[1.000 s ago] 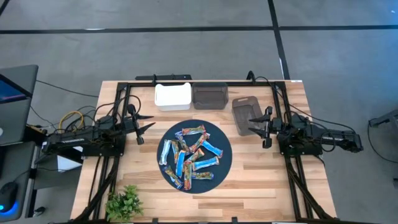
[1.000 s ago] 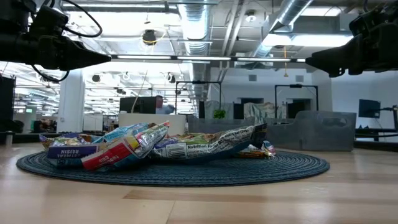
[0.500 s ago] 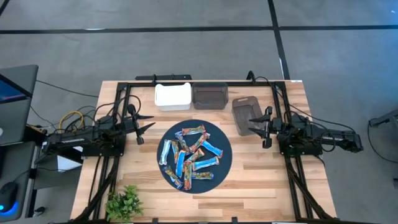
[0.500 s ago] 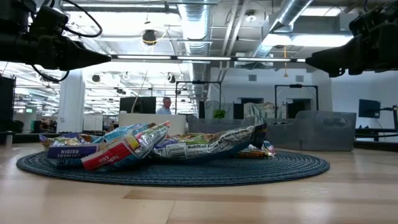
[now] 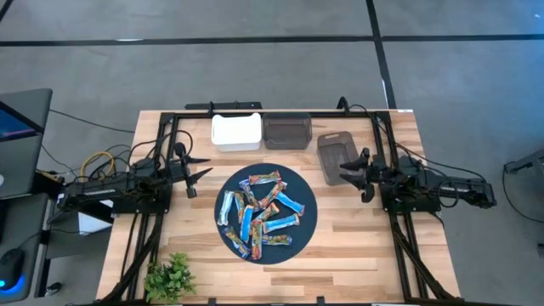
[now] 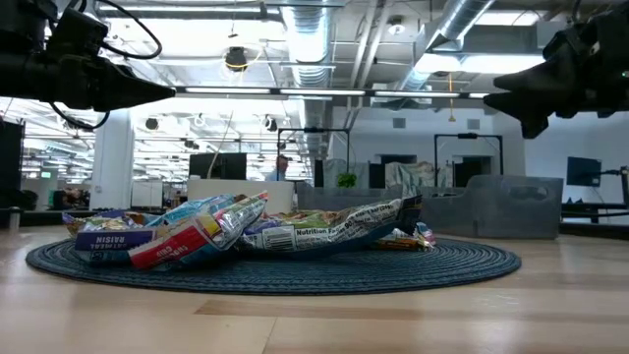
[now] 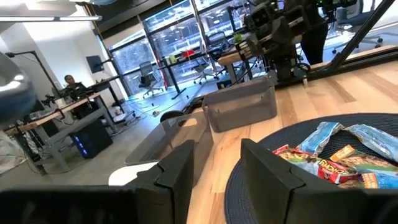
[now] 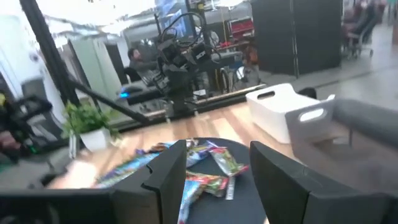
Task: Pick and place Granola Bars by type
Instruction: Put the red granola bar into the bottom black bin
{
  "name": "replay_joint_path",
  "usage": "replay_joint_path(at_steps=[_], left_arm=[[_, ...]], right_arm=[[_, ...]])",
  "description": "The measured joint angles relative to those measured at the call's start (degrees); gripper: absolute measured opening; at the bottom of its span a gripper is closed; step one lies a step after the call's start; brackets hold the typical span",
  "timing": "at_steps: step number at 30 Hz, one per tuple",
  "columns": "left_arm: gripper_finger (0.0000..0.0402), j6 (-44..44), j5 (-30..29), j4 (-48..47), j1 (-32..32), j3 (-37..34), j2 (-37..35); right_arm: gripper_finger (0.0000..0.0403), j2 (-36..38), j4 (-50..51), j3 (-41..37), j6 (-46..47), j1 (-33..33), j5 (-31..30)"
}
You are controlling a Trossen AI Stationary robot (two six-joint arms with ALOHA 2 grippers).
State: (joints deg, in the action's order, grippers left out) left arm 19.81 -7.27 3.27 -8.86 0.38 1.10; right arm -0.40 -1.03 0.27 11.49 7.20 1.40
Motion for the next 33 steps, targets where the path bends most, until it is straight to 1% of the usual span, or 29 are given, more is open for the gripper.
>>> replay_joint_path(at_steps=[2, 6, 9, 12, 14, 16, 19, 21, 23, 26, 29, 31, 33], left_arm=[[0.0126, -1.3, 1.7, 0.0, 0.0, 0.0, 0.0], [0.0126, -11.3, 7.8, 0.1, 0.0, 0.0, 0.0], [0.0126, -15.7, 12.0, 0.3, 0.0, 0.0, 0.0], [0.0126, -16.4, 15.3, 0.1, 0.0, 0.0, 0.0], [0.0126, -15.1, 15.9, 0.3, 0.0, 0.0, 0.0], [0.0126, -12.5, 14.9, 3.7, 0.0, 0.0, 0.0], [0.0126, -9.9, 13.4, 11.0, 0.0, 0.0, -0.1], [0.0126, -9.7, 12.6, 15.0, 0.0, 0.0, 0.0], [0.0126, -8.9, 11.1, 18.7, 0.0, 0.0, 0.0], [0.0126, -6.2, 6.4, 22.2, 0.0, 0.0, 0.0], [0.0126, -3.8, -0.6, 24.7, 0.0, 0.0, 0.0], [0.0126, -2.3, -4.7, 24.9, 0.0, 0.2, 0.0], [0.0126, -0.7, -7.9, 24.0, 0.0, 0.4, 0.0]], right_arm=[[0.0170, 0.0, -1.3, 0.0, 0.9, 0.0, 0.0], [0.0170, 0.0, -5.1, 0.0, 0.4, -0.1, 0.1], [0.0170, 0.0, -6.3, 0.0, 1.4, -0.1, 0.1], [0.0170, 0.0, -6.1, 0.0, 1.1, -0.1, 0.1], [0.0170, 0.0, -5.6, 0.0, -2.1, -0.1, 0.1], [0.0170, 0.0, -6.3, 0.0, -6.3, 0.0, -0.4], [0.0170, 0.0, -8.3, 0.0, -7.3, 0.4, -4.3], [0.0170, 0.0, -9.3, 0.0, -7.3, 0.4, -4.2], [0.0170, 0.0, -10.3, 0.0, -9.5, 0.3, -2.9], [0.0170, 0.0, -12.0, 0.4, -13.0, -0.3, -1.6], [0.0170, -0.1, -14.3, 2.3, -17.2, -1.2, -1.5], [0.0170, -1.2, -18.3, 3.5, -19.8, -1.9, -1.5], [0.0170, -3.0, -20.3, 4.2, -22.4, -2.6, -1.5]])
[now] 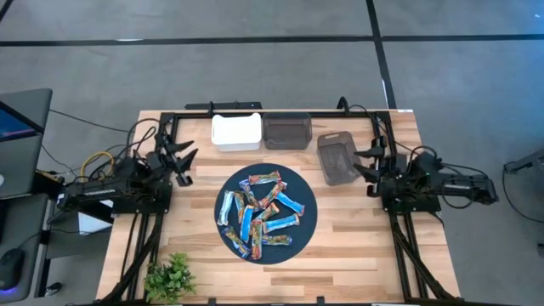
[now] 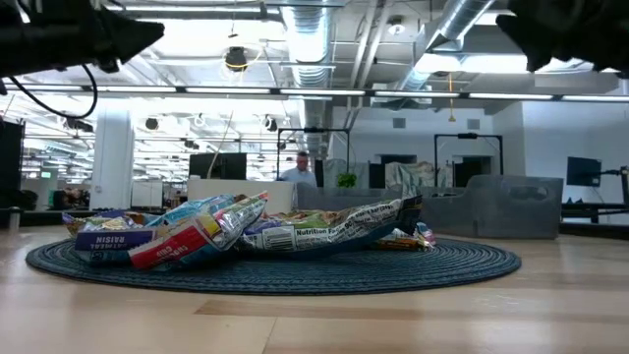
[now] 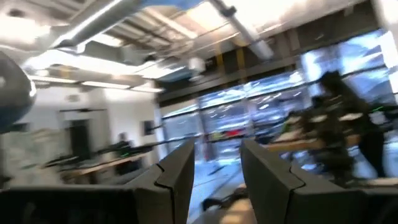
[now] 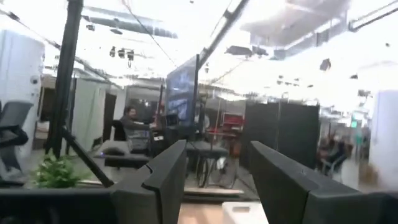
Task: Pick and place Granola Bars by type
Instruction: Put the red granola bar into the bottom black bin
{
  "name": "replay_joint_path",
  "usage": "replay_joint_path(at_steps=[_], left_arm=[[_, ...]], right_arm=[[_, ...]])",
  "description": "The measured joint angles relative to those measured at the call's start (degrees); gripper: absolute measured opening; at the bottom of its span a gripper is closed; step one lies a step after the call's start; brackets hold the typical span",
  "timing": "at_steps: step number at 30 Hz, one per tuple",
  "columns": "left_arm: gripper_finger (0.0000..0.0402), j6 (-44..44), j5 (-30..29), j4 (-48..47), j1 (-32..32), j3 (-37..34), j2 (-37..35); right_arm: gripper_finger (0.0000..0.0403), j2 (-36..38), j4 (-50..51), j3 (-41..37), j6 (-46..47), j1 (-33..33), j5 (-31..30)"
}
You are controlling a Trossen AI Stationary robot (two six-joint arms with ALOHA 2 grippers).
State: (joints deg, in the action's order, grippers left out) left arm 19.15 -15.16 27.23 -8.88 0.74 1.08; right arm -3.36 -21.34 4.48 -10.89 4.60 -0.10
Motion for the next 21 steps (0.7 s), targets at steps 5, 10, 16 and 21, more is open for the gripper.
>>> replay_joint_path(at_steps=[5, 10, 16, 21], left_arm=[[0.0126, 1.4, 1.0, -1.2, 0.0, 0.2, 0.0], [0.0126, -1.8, 9.1, -2.0, 0.0, 0.3, 0.0], [0.0126, -1.6, 16.2, -7.6, 0.0, 0.5, 0.1], [0.0126, -4.6, 23.0, -8.5, 0.0, 0.5, 0.0]], right_arm=[[0.0170, -6.1, -1.6, 4.6, -3.7, -2.0, 0.0], [0.0170, -15.4, -4.7, 9.9, -10.5, -3.9, 0.0], [0.0170, -30.9, -7.4, 16.7, -8.2, -6.4, -0.8], [0.0170, -47.3, 0.7, 25.5, 4.4, -6.4, -10.1]])
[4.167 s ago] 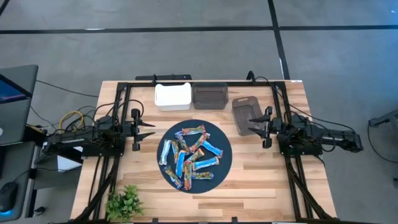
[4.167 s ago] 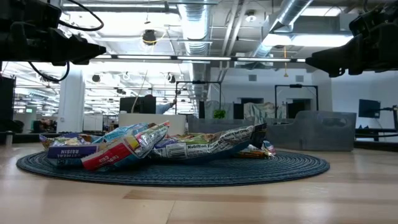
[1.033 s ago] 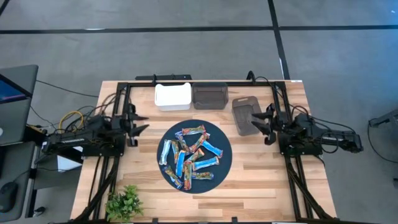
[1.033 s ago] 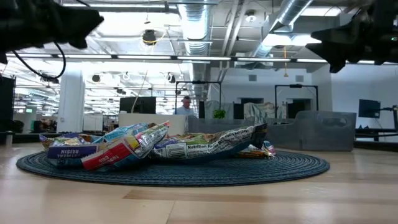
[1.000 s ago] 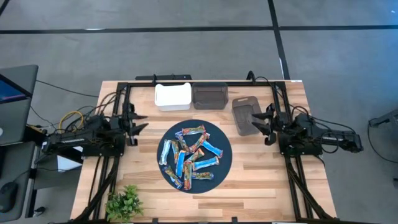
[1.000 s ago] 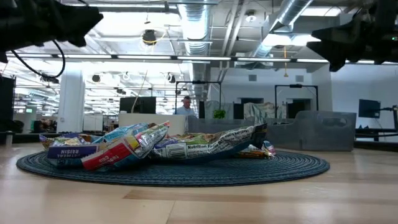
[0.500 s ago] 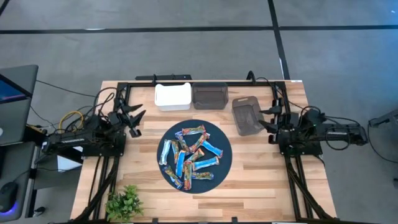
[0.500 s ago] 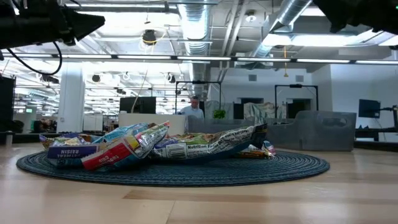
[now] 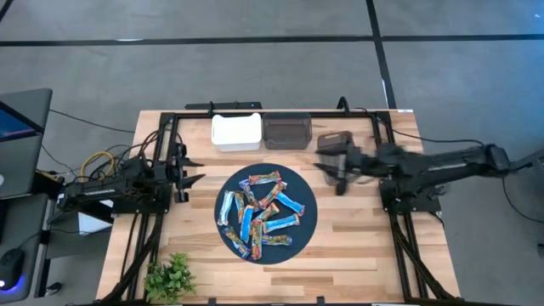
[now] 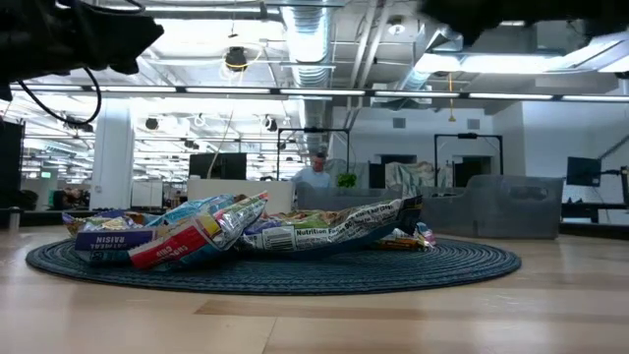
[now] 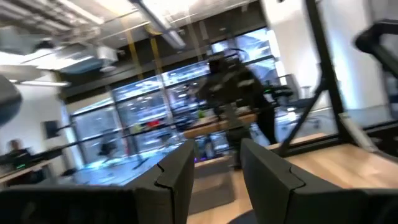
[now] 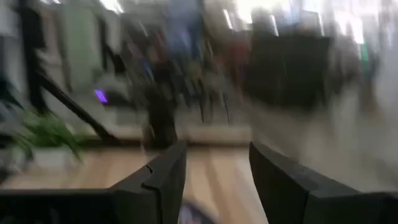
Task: Pick and place Granola Bars by type
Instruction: Put the red granola bar into the bottom black bin
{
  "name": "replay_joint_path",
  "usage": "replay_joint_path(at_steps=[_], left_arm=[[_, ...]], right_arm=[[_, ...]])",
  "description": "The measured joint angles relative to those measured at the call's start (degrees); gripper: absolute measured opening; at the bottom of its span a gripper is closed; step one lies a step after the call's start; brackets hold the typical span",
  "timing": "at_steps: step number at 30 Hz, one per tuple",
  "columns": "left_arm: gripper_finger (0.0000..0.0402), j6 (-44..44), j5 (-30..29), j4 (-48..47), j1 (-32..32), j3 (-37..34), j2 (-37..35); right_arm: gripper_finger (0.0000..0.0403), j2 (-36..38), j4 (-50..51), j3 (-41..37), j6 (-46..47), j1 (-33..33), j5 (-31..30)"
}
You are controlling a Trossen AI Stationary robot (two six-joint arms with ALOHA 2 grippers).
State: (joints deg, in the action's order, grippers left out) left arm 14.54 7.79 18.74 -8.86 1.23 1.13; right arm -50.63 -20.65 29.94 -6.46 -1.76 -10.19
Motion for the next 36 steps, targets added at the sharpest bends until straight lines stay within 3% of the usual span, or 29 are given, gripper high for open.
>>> replay_joint_path(at_steps=[8, 14, 20, 30, 36], left_arm=[[0.0126, -0.1, 2.0, 0.0, 0.0, 0.0, 0.0], [0.0126, 0.0, 2.0, 0.0, 0.0, 0.1, 0.0], [0.0126, 0.7, 2.0, 0.0, 0.0, 0.1, 0.0], [0.0126, 0.8, 0.0, 0.2, 0.0, 0.1, 0.0], [0.0126, 0.9, -0.9, 0.2, 0.0, 0.1, 0.0]], right_arm=[[0.0170, -27.0, 26.4, 16.4, 17.6, -1.4, -2.3], [0.0170, -39.0, 37.2, 25.5, 21.5, -4.0, -2.2], [0.0182, -43.9, 42.6, 29.8, 21.7, -7.8, -3.4], [0.0258, -49.2, 42.3, 30.1, 27.2, -9.2, -5.0], [0.0265, -51.1, 43.6, 29.9, 28.6, -9.0, -4.7]])
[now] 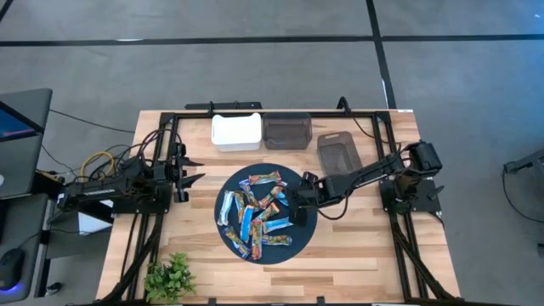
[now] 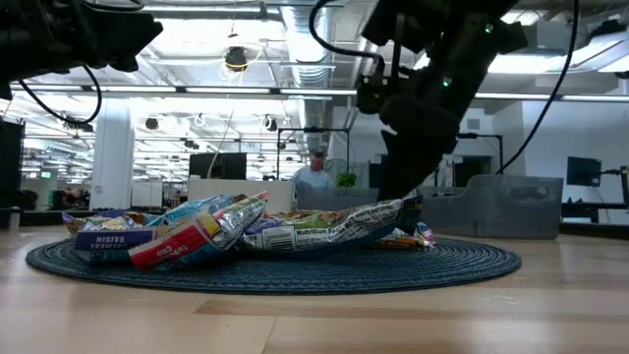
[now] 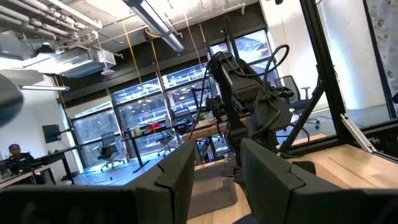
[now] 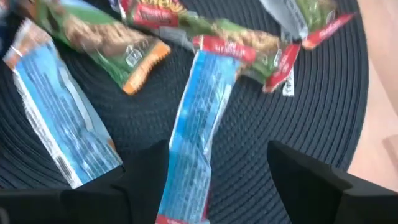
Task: Pick and place Granola Bars by type
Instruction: Put the red granola bar into the bottom black bin
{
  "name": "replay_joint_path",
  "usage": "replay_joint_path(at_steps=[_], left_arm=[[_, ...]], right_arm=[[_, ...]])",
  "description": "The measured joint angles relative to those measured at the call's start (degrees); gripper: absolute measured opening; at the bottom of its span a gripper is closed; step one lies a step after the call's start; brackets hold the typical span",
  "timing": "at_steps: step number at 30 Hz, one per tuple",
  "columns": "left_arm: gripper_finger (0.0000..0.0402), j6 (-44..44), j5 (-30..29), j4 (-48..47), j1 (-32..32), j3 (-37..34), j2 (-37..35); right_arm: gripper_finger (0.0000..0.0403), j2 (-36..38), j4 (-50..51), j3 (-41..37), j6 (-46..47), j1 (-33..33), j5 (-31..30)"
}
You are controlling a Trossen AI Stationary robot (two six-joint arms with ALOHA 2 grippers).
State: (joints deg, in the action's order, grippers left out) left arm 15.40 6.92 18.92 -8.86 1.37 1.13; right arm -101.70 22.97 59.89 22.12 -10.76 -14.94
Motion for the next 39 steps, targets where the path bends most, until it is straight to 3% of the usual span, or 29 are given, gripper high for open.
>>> replay_joint_path(at_steps=[19, 24, 34, 39], left_arm=[[0.0126, 0.1, -0.2, -0.2, 0.0, 0.0, 0.0], [0.0126, 0.1, -0.4, -0.2, 0.0, 0.0, 0.0], [0.0126, 0.1, -1.0, -0.2, 0.0, 0.0, 0.0], [0.0125, 0.1, -1.9, -0.3, 0.0, 0.0, 0.0]], right_arm=[[0.0256, -5.2, -1.0, 0.1, 1.6, 0.0, 2.6], [0.0216, -5.1, -1.2, 0.1, 1.6, 0.0, 2.6], [0.0090, -4.9, 1.0, 2.3, 0.0, 0.0, -0.6], [0.0070, -4.8, 4.2, 4.9, -1.2, 0.0, -1.1]])
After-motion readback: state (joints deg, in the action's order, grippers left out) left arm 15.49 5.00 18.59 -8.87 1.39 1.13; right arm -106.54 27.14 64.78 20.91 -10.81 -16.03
